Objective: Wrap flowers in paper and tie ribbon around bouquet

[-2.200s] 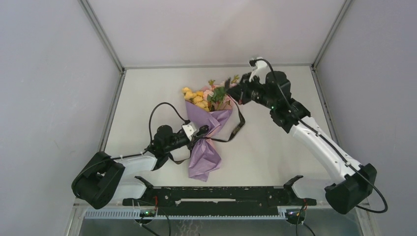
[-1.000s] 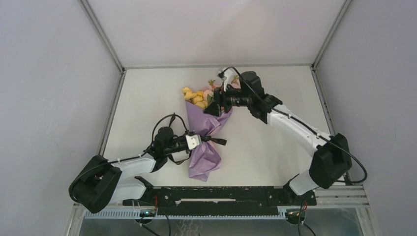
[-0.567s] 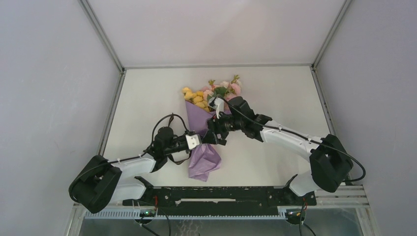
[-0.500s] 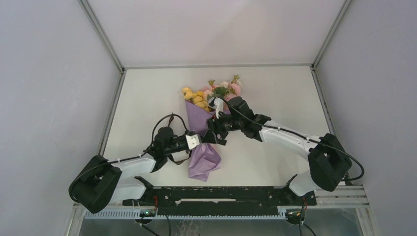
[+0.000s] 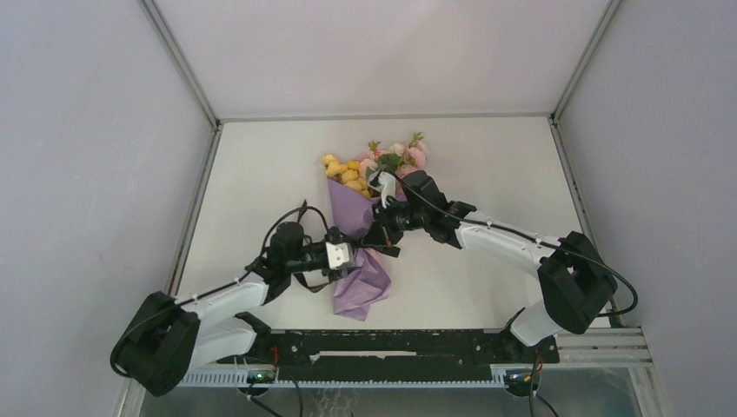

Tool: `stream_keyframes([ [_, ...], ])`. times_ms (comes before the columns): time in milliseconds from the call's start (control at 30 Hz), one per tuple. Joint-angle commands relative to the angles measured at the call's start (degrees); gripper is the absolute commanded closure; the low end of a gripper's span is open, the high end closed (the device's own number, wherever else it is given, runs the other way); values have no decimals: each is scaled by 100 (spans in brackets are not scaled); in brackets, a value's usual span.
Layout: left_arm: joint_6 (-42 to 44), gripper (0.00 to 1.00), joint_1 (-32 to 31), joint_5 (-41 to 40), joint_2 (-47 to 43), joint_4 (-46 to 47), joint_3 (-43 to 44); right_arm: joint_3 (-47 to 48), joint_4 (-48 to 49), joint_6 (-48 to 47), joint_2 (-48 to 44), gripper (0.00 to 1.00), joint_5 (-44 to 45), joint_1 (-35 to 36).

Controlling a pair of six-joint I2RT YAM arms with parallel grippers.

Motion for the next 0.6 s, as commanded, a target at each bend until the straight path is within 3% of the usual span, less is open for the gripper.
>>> stream_keyframes([
  [0, 1590, 18, 717, 1728, -578, -3024, 1150, 110, 109, -186, -59, 100, -67, -91],
  [33, 2113, 15, 764, 1781, -530, -3855, 1542, 109, 74, -214, -77, 100, -51, -95],
  [167, 4452, 12, 951, 599, 84, -6379, 2649, 105, -63, -367, -156, 100, 33, -95],
  [300, 6552, 13, 1176, -520, 826, -7878, 2958, 107, -60, -509, -175, 100, 64, -101],
  [400, 6944, 12, 1177, -845, 1154, -7912, 2985, 104, -69, -555, -202, 100, 72, -130],
  [500, 6821, 12, 1179, -909, 1327, -7111, 2843, 102, -131, -605, -212, 100, 76, -147],
  [567, 6608, 18, 1175, -915, 1521, -6712, 2872, 96, -151, -607, -220, 100, 71, -148],
])
